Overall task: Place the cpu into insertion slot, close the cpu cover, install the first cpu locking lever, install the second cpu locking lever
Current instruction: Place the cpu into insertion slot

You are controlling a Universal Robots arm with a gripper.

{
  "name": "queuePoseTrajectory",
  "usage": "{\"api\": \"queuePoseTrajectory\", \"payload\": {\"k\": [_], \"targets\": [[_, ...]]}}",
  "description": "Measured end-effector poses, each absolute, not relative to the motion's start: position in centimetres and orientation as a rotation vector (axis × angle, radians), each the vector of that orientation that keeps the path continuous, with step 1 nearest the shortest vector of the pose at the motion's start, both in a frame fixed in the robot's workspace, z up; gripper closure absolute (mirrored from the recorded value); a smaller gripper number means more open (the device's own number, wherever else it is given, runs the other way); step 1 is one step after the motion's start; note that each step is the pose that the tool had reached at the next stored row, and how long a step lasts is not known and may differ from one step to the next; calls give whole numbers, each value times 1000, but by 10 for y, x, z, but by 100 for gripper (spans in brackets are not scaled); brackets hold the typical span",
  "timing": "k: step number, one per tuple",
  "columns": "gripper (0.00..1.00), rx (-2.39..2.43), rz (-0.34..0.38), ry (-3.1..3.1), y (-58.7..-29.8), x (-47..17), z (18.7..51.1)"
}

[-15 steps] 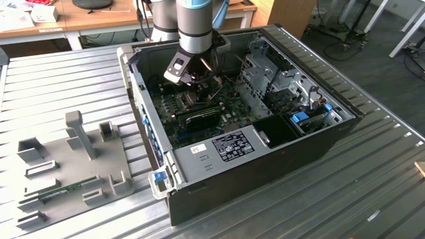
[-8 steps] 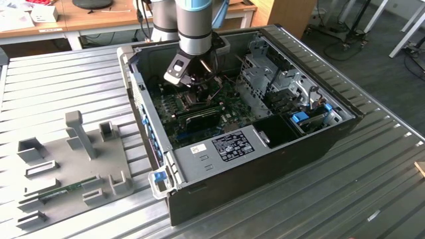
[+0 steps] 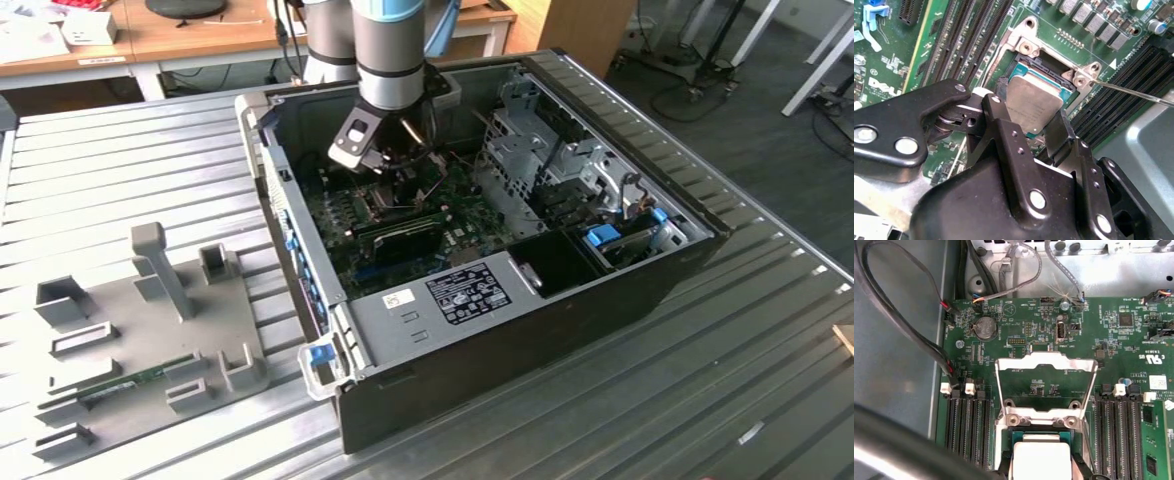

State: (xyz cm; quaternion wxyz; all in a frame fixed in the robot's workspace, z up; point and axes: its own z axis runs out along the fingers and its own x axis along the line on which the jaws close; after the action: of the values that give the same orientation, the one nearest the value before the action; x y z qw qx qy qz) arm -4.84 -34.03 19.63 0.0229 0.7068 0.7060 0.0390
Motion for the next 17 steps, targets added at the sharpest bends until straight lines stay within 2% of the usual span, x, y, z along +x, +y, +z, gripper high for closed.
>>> {"api": "queuePoseTrajectory", "payload": {"k": [17], "targets": [[46,2193,127,2185,-340,-52,193]]}}
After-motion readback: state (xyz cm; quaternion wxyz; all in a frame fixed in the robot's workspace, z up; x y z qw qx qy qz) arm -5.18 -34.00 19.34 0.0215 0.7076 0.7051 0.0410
